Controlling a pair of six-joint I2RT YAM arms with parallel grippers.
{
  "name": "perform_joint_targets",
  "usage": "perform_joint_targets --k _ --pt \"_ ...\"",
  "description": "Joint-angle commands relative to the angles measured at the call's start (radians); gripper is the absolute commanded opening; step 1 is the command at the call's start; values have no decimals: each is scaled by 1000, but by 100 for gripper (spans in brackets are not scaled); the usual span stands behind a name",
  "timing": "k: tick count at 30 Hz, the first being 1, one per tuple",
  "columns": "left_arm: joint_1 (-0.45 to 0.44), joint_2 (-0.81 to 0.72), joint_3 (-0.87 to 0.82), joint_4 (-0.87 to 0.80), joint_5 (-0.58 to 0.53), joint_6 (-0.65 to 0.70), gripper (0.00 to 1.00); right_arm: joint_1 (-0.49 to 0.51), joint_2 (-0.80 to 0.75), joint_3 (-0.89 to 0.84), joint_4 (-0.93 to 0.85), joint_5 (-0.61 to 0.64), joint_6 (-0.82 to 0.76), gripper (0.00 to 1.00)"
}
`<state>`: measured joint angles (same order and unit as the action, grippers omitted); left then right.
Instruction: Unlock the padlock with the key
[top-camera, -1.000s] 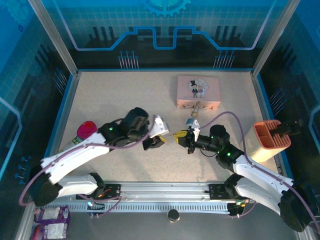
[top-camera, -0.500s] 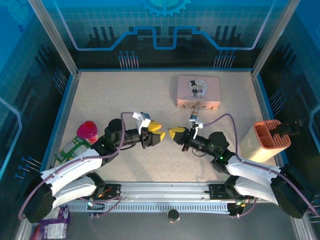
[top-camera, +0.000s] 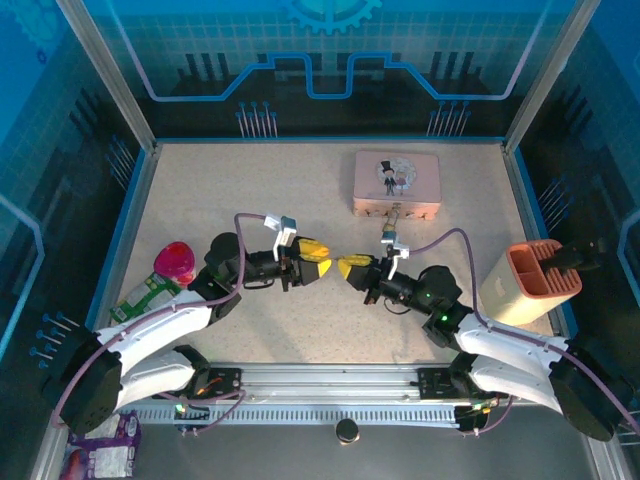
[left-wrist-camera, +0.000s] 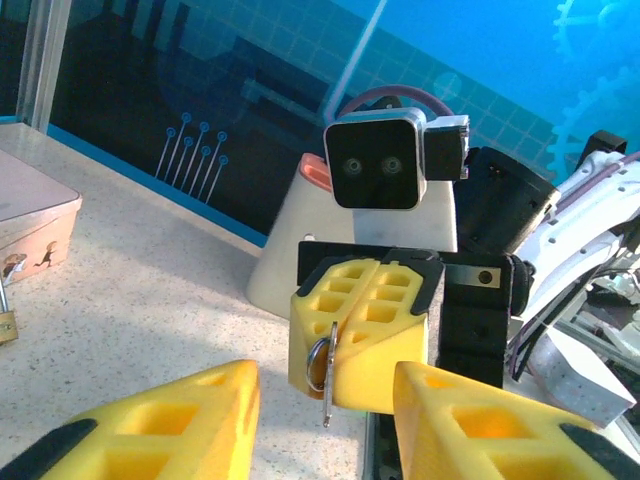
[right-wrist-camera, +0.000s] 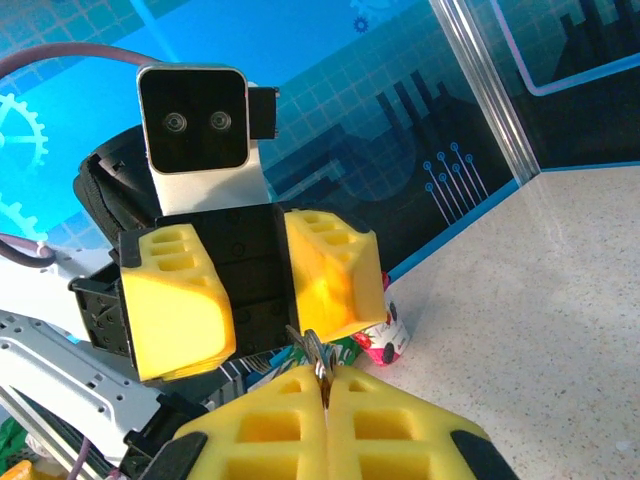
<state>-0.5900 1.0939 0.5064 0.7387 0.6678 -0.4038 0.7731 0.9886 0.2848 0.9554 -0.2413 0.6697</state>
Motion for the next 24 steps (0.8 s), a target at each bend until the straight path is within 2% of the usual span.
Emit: perform_joint_targets --k 1,6,9,14,21,24 --pt "5 5 15 36 49 -9 35 21 4 42 24 29 2 0" --pt "4 12 26 17 72 -3 20 30 15 52 27 36 0 0" --pt "5 1 24 13 62 1 16 38 24 52 32 42 -1 0" --pt "5 -10 24 4 44 8 16 46 22 48 26 46 -7 0" --pt "4 -17 32 -23 42 18 1 48 15 37 15 55 -7 0" --pt "4 -25 34 -34 36 25 0 49 10 42 -13 61 -8 0"
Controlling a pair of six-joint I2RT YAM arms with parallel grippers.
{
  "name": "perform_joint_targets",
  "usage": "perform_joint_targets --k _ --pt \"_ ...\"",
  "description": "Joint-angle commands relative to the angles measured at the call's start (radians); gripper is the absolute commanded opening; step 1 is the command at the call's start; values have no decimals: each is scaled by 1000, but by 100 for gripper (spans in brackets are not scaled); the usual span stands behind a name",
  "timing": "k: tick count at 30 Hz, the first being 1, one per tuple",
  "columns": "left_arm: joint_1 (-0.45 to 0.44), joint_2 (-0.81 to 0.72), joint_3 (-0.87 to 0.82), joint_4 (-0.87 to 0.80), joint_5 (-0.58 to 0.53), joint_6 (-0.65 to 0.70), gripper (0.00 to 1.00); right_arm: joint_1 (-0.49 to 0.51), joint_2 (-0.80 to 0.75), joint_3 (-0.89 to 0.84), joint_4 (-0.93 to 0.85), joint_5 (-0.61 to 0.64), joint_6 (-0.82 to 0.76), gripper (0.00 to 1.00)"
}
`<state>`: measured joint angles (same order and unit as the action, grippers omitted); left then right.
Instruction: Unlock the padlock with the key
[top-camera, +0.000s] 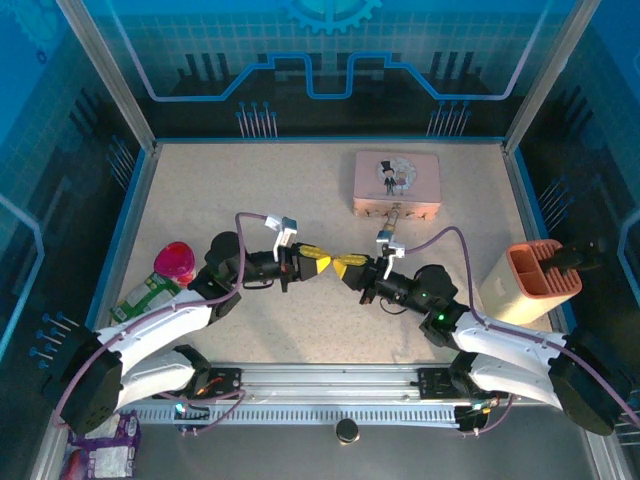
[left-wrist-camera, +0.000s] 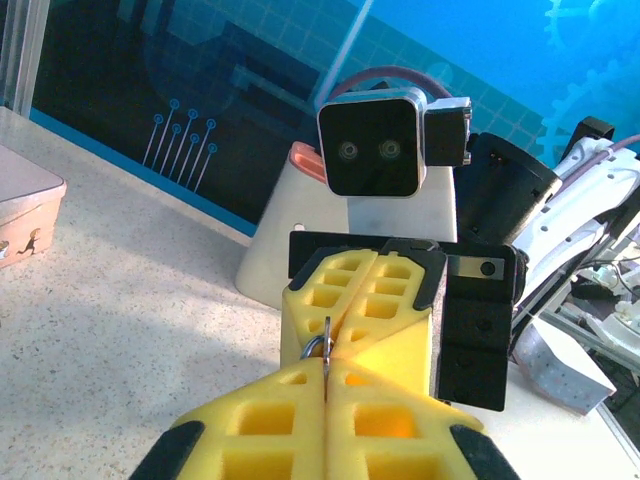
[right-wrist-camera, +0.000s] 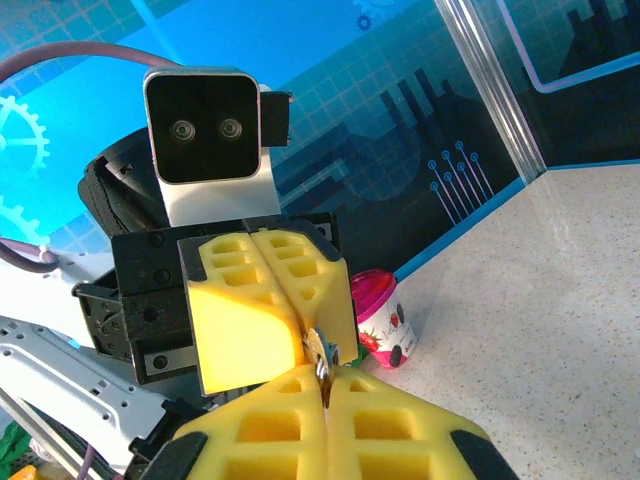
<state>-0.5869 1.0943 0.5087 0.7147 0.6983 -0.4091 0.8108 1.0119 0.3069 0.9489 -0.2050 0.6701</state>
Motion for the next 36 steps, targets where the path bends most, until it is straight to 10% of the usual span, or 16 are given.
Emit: perform_joint_targets --k 1,15,36 --pt "1 -30 32 -20 4 38 0 11 -17 24 -23 26 -16 0" --pt "1 -87 49 -231 18 190 0 -37 -75 73 -162 -103 -127 29" --pt "1 -48 82 -255 109 191 0 -36 -74 108 -239 -163 -147 20"
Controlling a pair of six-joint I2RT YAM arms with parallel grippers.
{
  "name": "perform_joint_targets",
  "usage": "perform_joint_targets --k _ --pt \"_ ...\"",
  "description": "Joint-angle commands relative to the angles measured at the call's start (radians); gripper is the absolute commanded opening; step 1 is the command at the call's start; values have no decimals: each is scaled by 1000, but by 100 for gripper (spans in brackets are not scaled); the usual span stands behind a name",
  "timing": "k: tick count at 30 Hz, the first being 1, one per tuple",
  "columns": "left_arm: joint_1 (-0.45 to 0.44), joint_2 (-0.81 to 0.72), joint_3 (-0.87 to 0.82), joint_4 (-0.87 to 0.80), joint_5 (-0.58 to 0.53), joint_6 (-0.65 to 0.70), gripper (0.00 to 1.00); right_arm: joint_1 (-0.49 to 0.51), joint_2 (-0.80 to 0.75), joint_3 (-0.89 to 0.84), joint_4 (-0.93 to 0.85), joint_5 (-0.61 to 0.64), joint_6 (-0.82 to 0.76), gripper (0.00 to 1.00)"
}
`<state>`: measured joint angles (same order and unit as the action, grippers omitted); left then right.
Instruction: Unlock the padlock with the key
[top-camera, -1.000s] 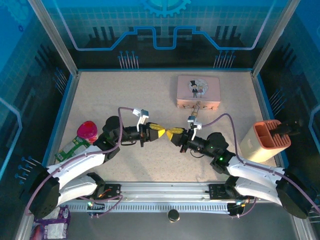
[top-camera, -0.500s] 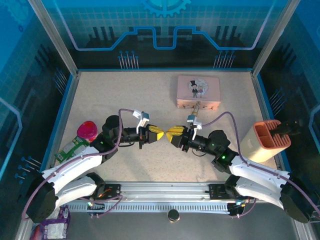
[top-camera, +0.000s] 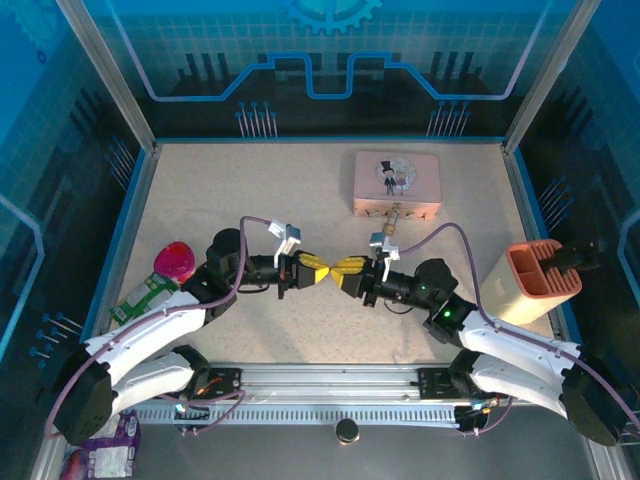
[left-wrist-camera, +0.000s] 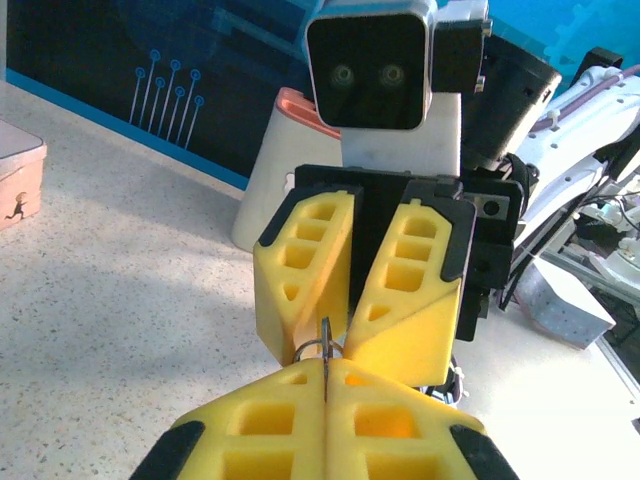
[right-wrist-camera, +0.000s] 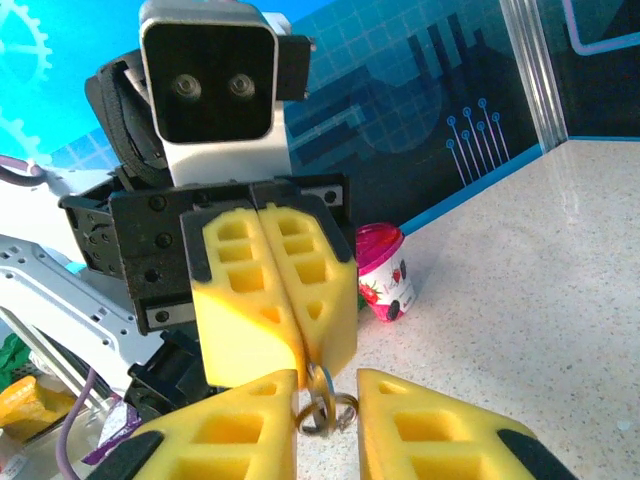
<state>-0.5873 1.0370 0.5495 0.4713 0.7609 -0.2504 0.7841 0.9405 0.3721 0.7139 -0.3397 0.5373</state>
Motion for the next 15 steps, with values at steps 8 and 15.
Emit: perform_joint_targets --k 8,15 --pt "1 0 44 -26 41 45 0 -10 10 50 -22 -68 -12 0" --pt "4 -15 50 -49 10 63 3 -8 -6 38 -68 -61 -20 0"
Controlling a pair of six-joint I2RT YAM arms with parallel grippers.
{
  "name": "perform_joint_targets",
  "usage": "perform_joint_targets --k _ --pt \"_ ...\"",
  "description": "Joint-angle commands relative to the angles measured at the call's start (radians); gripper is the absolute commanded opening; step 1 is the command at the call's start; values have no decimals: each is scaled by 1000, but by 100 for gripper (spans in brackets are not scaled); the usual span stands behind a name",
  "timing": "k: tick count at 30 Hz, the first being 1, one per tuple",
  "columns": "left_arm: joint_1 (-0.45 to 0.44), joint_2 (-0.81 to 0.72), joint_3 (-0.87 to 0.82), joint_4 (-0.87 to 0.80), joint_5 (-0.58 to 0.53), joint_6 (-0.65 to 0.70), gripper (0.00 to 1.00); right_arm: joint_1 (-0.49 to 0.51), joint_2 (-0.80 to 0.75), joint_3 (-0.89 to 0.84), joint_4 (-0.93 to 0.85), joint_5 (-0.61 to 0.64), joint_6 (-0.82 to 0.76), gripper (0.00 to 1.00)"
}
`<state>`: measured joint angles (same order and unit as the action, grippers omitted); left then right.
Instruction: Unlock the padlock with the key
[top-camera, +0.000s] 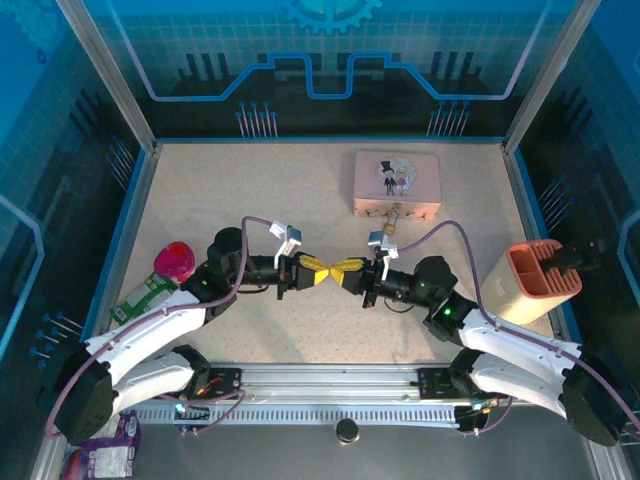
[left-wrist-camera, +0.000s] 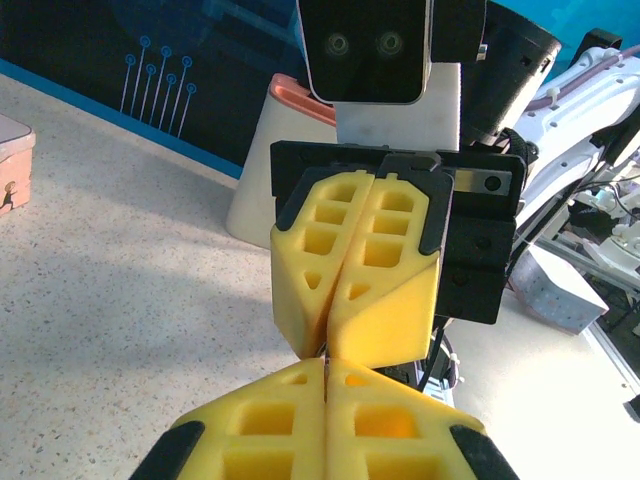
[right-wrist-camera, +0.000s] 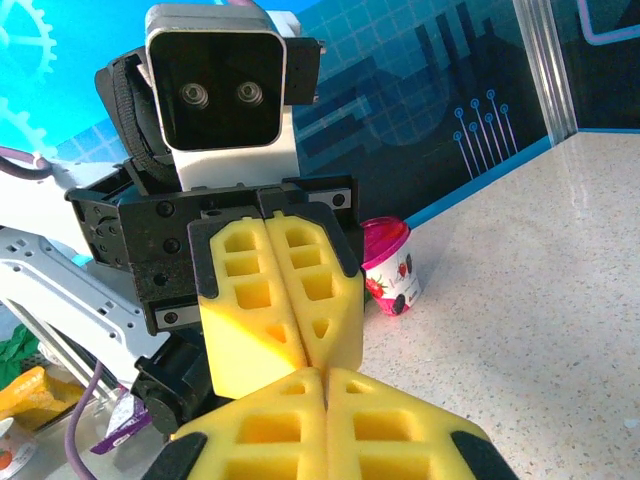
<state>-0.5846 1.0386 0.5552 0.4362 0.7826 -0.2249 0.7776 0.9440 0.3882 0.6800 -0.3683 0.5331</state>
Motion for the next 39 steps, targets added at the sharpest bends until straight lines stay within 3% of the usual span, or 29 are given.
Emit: perform_joint_targets --k 1,5,9,15,17,19,24,28,39 --pt "0 -18 46 -19 -18 39 9 -2 -21 21 -46 -22 -18 0" --pt "15 -54 47 -69 -125 16 53 -4 -131 25 -192 122 -45 0" --pt "78 -79 68 -135 -261 -105 72 -9 -241 119 -535 308 -116 0" --pt "100 105 201 -254 -355 -179 66 -12 -388 229 -834 531 -189 0" --pt "83 191 233 -218 -346 -202 66 -12 -429 261 -905 589 -216 0" --pt "43 284 295 -216 -345 -198 65 -14 -465 298 -972 647 -236 0" --pt "-92 543 532 -330 -496 -107 67 -17 -550 382 -1116 785 -260 0" --pt "-138 736 690 -379 -557 -106 67 -17 -623 404 -1170 825 -262 0" --pt "-202 1151 1168 -671 -881 -108 76 -18 -754 411 -1283 853 -161 0"
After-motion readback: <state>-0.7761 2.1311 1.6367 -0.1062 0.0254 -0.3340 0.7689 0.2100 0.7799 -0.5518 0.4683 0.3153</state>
